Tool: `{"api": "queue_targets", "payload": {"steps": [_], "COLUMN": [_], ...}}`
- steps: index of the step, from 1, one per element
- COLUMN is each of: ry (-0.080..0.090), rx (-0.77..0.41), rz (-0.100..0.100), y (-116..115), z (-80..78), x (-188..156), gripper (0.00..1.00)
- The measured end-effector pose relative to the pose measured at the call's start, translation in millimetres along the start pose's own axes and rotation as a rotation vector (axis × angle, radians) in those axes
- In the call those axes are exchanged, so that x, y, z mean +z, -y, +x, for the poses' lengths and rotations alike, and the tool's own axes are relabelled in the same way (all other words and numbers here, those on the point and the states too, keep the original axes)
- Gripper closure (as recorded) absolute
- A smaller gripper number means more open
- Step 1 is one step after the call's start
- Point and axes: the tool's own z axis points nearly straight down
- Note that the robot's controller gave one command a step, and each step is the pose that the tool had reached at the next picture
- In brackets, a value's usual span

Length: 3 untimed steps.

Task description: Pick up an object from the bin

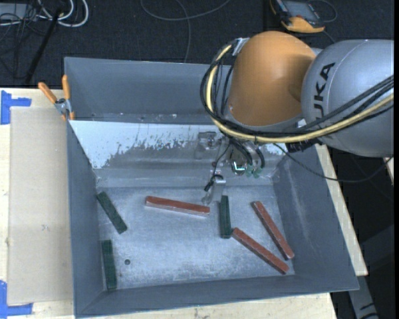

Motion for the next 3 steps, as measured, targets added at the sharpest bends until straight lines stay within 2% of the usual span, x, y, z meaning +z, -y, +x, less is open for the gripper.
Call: {"api": "queue_targets", "payload": {"steps": [1, 2, 3], "ry": [-0.002, 0.005, 0.008], "rx": [-0.030, -0.075, -0.072], "rz": [0.000, 0.000, 0.000], "y": [-24.3, -47.7, -46.6], "z": [21.5, 0.2, -0.6], "x": [114.0, 167.9, 164.6], "gripper": [0.00, 0.00, 1.00]}}
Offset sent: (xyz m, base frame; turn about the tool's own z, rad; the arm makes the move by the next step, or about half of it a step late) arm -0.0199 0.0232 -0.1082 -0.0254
